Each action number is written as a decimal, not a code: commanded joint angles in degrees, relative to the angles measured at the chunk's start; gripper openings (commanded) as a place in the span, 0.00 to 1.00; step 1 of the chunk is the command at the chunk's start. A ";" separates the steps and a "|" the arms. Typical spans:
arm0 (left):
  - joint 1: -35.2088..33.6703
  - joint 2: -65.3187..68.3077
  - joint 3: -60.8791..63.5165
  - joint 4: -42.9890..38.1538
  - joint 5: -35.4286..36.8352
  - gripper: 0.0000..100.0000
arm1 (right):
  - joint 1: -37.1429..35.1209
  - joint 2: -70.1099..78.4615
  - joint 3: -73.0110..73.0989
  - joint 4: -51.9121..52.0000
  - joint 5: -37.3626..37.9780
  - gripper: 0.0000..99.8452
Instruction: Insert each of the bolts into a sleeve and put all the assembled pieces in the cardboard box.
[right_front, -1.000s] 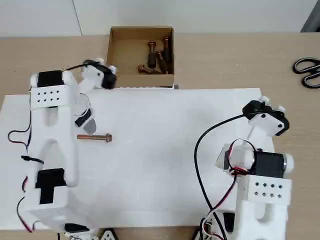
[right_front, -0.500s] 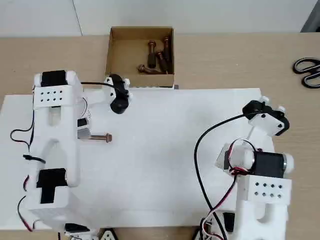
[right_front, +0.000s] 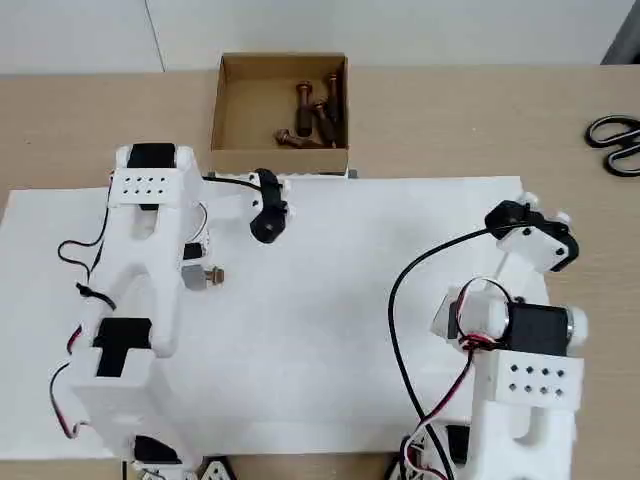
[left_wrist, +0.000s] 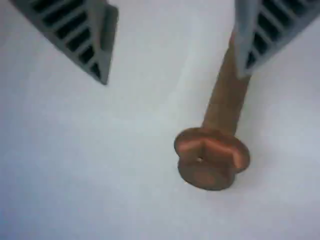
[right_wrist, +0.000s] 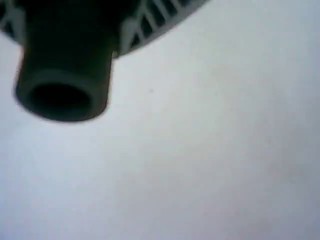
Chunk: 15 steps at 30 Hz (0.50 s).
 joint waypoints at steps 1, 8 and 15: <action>1.05 0.88 -0.92 -1.93 -3.43 0.16 | 0.48 -0.31 -0.35 -0.92 0.18 0.00; 1.05 8.97 -9.01 -2.29 -4.22 0.16 | 0.48 -0.31 -0.35 -0.92 0.18 0.00; 1.05 17.76 -16.40 0.97 -4.22 0.16 | 0.48 -0.31 -0.35 -0.92 0.18 0.00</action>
